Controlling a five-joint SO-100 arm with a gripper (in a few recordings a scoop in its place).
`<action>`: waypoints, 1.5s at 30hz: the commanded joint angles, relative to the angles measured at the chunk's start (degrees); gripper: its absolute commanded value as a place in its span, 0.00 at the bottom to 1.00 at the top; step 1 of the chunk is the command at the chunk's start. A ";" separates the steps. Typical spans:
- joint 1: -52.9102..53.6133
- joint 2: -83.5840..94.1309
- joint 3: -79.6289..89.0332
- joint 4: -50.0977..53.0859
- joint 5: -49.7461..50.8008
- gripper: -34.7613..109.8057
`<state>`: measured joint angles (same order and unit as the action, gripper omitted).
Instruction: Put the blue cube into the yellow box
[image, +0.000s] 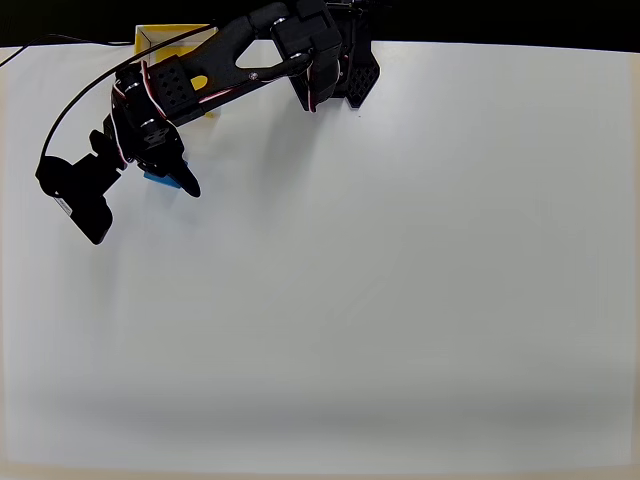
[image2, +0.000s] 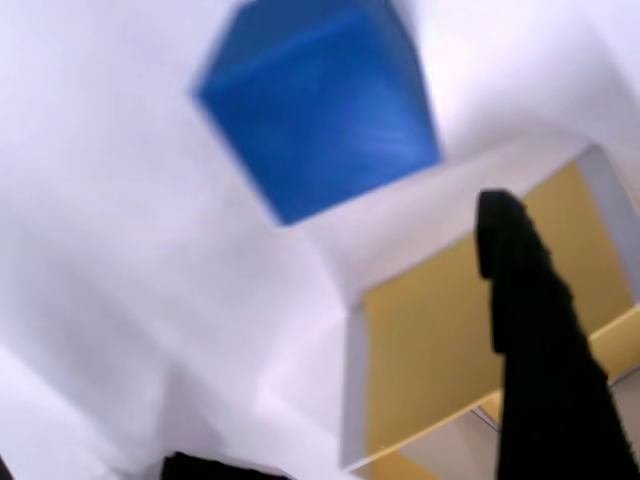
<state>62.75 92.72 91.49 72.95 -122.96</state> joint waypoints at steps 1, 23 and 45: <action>3.08 0.44 -5.98 -1.58 -2.99 0.67; 0.53 -9.76 -3.16 -13.54 4.13 0.66; -2.90 -1.49 10.99 -17.14 3.78 0.63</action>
<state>59.85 80.77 102.57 55.90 -116.89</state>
